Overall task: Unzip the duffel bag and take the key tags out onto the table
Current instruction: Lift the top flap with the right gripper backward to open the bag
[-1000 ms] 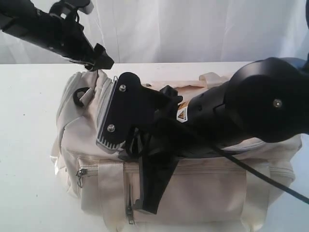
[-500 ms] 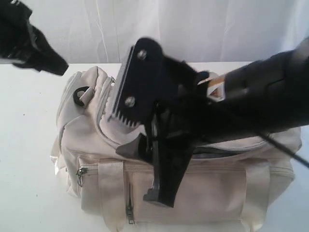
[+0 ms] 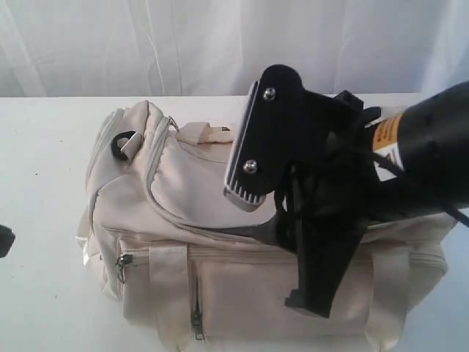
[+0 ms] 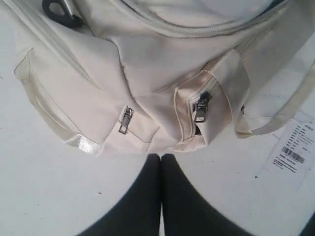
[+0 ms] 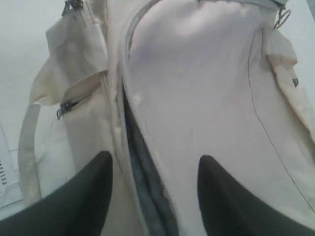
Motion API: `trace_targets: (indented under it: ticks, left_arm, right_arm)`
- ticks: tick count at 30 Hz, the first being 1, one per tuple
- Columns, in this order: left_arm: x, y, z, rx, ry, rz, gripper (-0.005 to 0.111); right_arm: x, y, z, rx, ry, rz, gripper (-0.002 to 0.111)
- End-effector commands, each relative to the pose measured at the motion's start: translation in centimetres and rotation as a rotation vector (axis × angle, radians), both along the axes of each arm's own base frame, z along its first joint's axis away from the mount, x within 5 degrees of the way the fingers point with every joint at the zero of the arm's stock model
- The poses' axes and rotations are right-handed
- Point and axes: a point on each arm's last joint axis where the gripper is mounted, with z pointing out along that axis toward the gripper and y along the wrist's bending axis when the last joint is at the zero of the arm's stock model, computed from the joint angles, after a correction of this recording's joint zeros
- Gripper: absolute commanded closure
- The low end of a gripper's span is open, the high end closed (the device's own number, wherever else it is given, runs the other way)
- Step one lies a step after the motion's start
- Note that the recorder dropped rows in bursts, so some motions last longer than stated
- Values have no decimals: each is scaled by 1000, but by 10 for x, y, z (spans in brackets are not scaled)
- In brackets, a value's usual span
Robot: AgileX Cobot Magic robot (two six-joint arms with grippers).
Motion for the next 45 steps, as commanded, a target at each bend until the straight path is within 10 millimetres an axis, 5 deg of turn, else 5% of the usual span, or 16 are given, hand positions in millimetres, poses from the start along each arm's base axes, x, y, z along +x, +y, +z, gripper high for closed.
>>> trace_targets:
  ticks: [1, 13, 18, 21, 23, 27, 35, 38, 41, 45]
  left_arm:
    - [-14, 5, -3, -42, -82, 21, 107]
    - [-30, 10, 4, -70, -155, 22, 107]
    - [-31, 10, 5, -73, -159, 23, 107]
    - [-31, 11, 5, -75, -163, 23, 107]
    - [-32, 11, 5, -75, -165, 23, 107]
    - [-32, 10, 5, -84, -161, 23, 107]
    - [-32, 10, 6, -99, -154, 33, 107]
    - [-31, 10, 3, -111, -142, 49, 107]
    - [-28, 10, -5, -132, -120, 84, 107]
    - [-28, 10, -5, -133, -121, 84, 107]
  right_arm:
    - [15, 5, -12, -71, -65, -75, 59]
    - [21, 9, -28, -153, 3, -138, 59]
    - [27, 18, -39, -180, -2, -126, 71]
    - [31, 20, -39, -183, -50, -112, 89]
    - [37, 21, -34, -152, -126, -134, 105]
    - [54, 28, -6, -28, -344, -210, 108]
    - [120, 49, 37, 122, -479, -366, 108]
    - [161, 55, 46, 159, -495, -438, 108]
    - [229, 62, 48, 231, -482, -544, 108]
    - [239, 74, 43, 228, -493, -546, 108]
